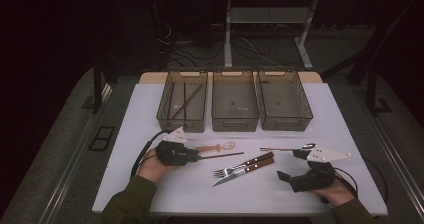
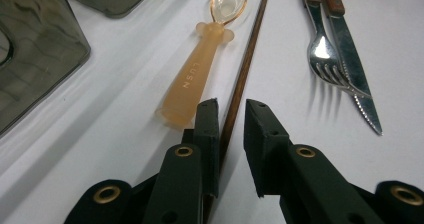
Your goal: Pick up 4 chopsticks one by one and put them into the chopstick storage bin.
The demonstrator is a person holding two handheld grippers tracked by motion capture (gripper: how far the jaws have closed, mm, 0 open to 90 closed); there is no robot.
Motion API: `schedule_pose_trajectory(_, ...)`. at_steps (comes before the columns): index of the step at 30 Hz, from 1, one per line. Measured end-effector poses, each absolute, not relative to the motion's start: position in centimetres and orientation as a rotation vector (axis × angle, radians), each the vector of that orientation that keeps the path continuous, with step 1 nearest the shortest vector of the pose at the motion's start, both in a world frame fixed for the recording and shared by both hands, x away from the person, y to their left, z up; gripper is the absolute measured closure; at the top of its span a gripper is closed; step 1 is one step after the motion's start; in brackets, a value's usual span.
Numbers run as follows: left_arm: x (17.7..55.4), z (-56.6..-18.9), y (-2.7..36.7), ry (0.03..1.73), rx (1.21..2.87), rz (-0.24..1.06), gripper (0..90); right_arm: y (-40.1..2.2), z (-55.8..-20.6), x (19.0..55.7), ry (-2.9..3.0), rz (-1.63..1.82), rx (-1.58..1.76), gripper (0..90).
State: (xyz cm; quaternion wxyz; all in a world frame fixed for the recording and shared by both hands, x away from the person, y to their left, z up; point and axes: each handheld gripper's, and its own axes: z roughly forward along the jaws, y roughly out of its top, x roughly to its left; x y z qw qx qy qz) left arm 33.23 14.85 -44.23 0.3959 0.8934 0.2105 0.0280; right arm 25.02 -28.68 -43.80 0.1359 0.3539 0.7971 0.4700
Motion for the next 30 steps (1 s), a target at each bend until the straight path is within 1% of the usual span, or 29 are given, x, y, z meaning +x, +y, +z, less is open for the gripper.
schedule_pose_trajectory(7, 33.33, -44.69, 14.68, 0.518, 2.294, 0.054, 77.4, -28.68, -43.79, 25.02, 2.308, 1.362, 1.027, 4.1)
schedule_pose_trajectory(11, 33.42, -44.81, 14.78, 0.511, 2.298, 0.046, 80.7, -28.68, -43.77, 25.00, 2.307, 1.363, 1.028, 4.1)
schedule_pose_trajectory(14, 33.39, -44.83, 14.76, 0.500, 2.299, 0.040, 81.4, -28.67, -43.77, 24.99, 2.308, 1.364, 1.028, 4.1)
schedule_pose_trajectory(26, 33.04, -44.85, 14.46, 0.451, 2.305, -0.024, 84.6, -28.65, -43.77, 24.99, 2.308, 1.365, 1.022, 4.1)
schedule_pose_trajectory(30, 32.86, -44.72, 14.23, 0.441, 2.320, -0.007, 84.8, -28.65, -43.73, 24.95, 2.309, 1.366, 1.021, 4.1)
